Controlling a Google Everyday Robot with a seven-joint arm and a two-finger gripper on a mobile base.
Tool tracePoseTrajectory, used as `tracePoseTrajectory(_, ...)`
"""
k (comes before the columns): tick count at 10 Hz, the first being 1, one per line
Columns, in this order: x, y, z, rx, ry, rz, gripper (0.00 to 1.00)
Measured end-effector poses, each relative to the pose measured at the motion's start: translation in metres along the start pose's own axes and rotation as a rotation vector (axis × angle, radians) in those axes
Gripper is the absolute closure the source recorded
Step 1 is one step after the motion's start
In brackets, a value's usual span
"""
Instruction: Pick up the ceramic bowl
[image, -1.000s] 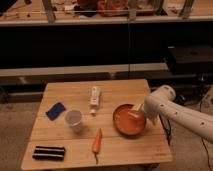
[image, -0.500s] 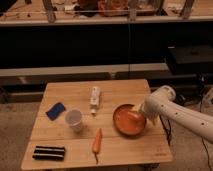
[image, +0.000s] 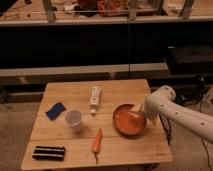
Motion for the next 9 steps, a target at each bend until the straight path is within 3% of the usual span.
tracePoseTrajectory(9,-0.0034,-0.0016,0.0031,0.002,-0.01,-0.03,0.2)
